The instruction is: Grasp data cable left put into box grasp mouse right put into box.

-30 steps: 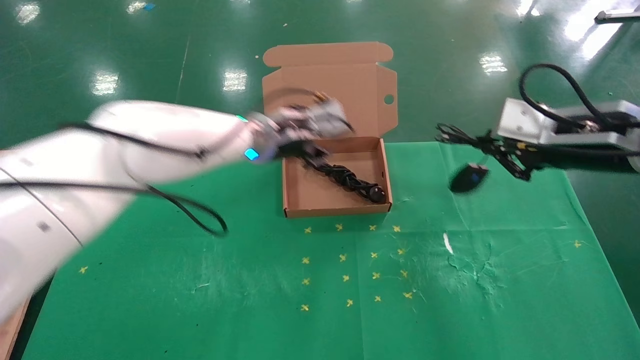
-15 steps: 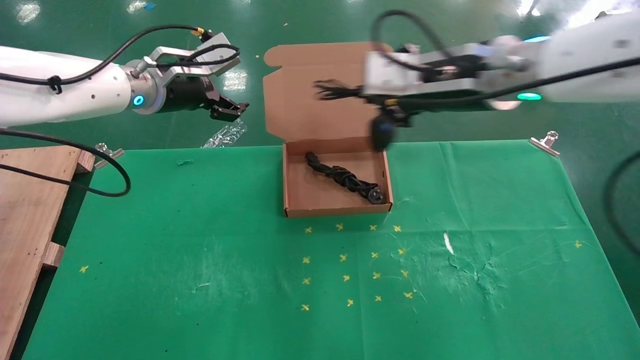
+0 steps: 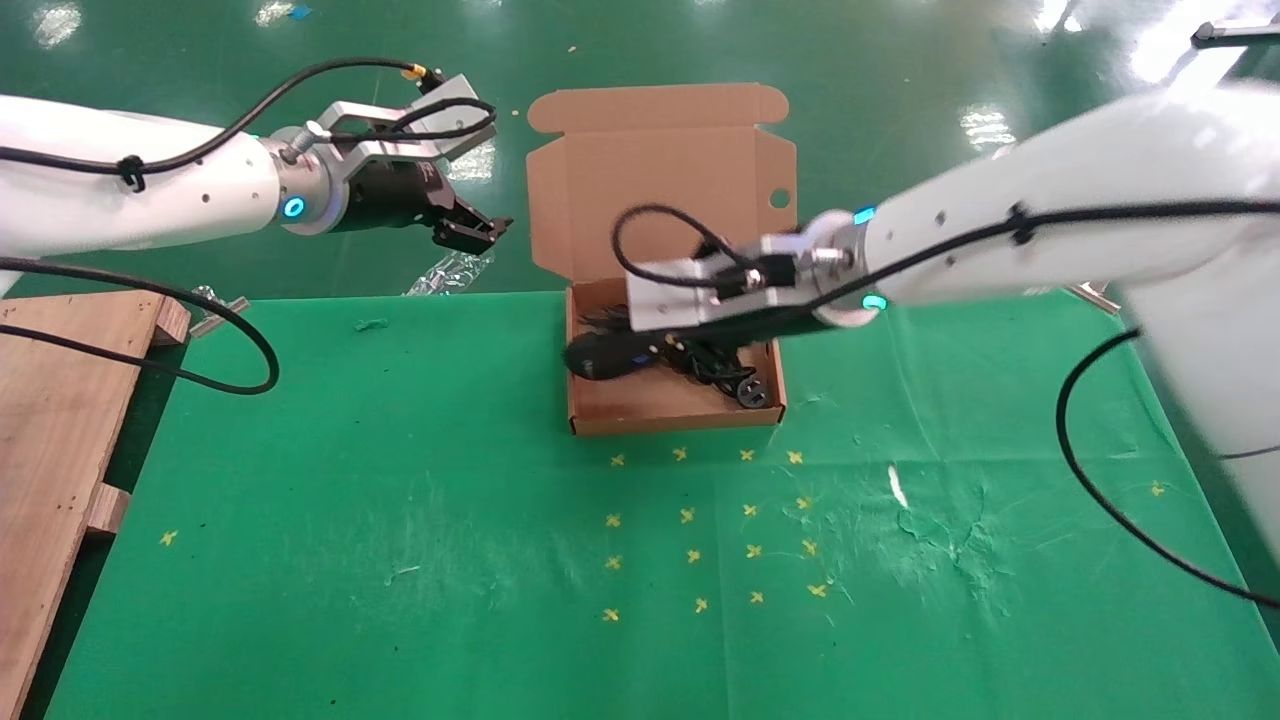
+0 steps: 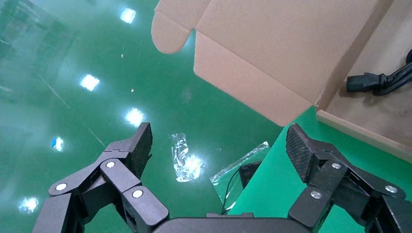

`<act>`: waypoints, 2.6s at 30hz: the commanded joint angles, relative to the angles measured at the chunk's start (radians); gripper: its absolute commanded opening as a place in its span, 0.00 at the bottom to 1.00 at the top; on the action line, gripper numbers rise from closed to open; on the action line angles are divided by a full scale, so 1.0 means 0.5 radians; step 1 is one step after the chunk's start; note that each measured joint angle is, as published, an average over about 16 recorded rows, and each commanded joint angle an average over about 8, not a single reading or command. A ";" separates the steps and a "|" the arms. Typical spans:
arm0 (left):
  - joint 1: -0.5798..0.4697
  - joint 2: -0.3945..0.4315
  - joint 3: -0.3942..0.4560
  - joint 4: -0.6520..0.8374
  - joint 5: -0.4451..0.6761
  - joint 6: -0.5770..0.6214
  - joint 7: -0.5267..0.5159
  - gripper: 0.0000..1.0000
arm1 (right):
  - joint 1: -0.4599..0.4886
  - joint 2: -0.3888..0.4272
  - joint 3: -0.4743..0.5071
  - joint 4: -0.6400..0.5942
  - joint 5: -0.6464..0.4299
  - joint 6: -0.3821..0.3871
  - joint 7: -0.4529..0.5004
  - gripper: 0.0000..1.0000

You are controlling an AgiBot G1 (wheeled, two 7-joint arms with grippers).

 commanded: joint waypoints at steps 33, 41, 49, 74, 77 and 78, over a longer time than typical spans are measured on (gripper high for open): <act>0.000 0.003 -0.007 0.015 -0.013 0.002 0.021 1.00 | -0.074 -0.046 0.033 -0.485 0.028 0.251 -0.194 1.00; 0.000 0.003 -0.007 0.014 -0.013 0.002 0.021 1.00 | -0.123 0.017 0.077 -0.425 0.149 0.198 -0.176 1.00; 0.000 0.003 -0.007 0.014 -0.013 0.002 0.021 1.00 | -0.262 0.188 0.197 -0.276 0.479 0.067 -0.142 1.00; 0.000 0.003 -0.007 0.014 -0.013 0.002 0.021 1.00 | -0.706 0.733 0.582 0.199 1.536 -0.354 -0.033 1.00; 0.006 -0.001 -0.014 0.010 -0.021 0.009 0.024 1.00 | -0.760 0.798 0.628 0.256 1.663 -0.405 -0.020 1.00; 0.014 -0.007 -0.024 0.003 -0.031 0.018 0.027 1.00 | -0.778 0.820 0.644 0.275 1.706 -0.422 -0.016 1.00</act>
